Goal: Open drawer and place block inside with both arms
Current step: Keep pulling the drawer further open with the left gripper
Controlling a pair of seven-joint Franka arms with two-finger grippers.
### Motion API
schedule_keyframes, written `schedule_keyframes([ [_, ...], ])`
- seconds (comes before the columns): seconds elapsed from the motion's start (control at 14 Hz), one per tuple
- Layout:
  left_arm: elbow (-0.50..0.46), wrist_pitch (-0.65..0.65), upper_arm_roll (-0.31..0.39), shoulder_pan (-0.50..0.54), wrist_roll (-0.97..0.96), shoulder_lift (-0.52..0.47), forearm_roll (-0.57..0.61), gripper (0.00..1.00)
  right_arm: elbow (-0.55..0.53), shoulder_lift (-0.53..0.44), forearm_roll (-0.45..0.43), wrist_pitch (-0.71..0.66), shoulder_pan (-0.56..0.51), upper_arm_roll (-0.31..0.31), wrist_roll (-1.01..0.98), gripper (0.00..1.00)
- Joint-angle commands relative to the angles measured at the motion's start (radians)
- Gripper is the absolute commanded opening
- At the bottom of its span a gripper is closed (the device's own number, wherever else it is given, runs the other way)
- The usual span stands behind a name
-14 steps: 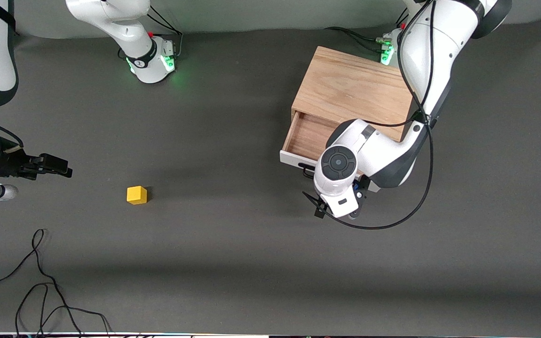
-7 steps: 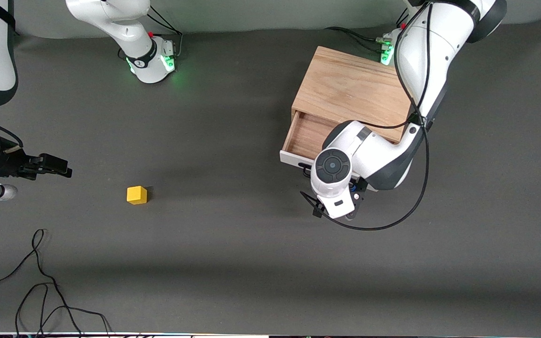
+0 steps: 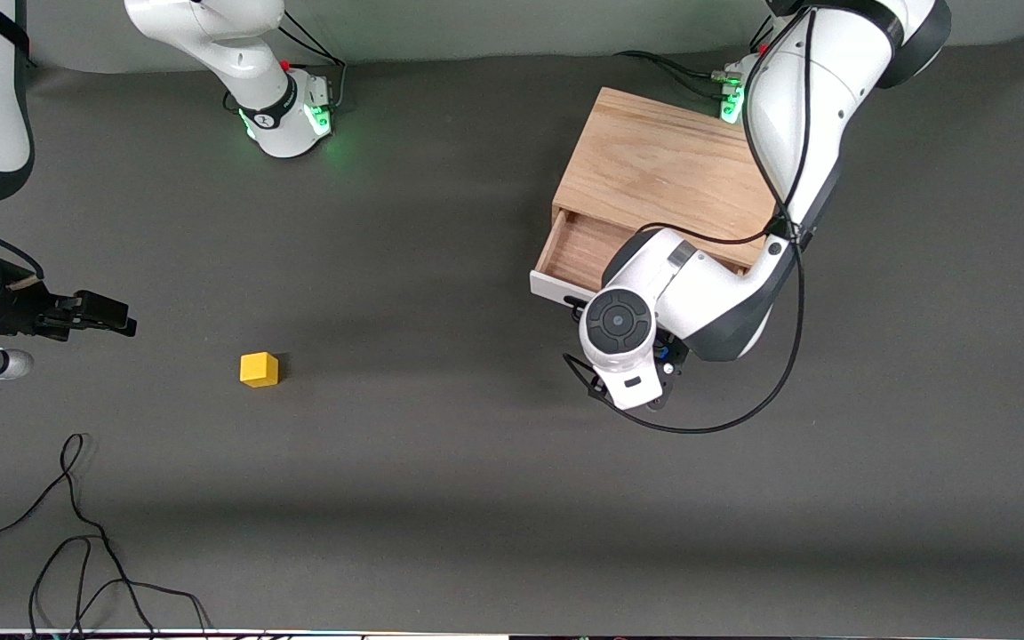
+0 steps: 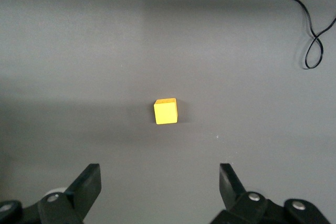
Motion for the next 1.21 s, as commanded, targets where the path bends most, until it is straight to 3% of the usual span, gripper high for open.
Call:
schedule_keyframes([
  [0.0, 0.026, -0.082, 0.001, -0.003, 0.018, 0.009, -0.017, 1.00, -0.006, -0.017, -0.008, -0.007, 0.007, -0.001, 0.010, 1.00],
  [0.43, 0.075, -0.048, 0.010, 0.000, 0.014, 0.018, -0.047, 1.00, -0.004, -0.017, -0.008, -0.007, 0.007, -0.001, 0.010, 1.00],
  [0.71, 0.077, 0.031, 0.013, 0.000, 0.011, 0.035, -0.046, 1.00, 0.000, -0.016, -0.008, -0.007, 0.007, -0.001, 0.010, 1.00],
  [1.14, 0.078, 0.038, 0.013, -0.001, 0.006, 0.041, -0.043, 1.00, 0.017, -0.011, 0.000, -0.007, 0.024, 0.002, 0.028, 1.00],
])
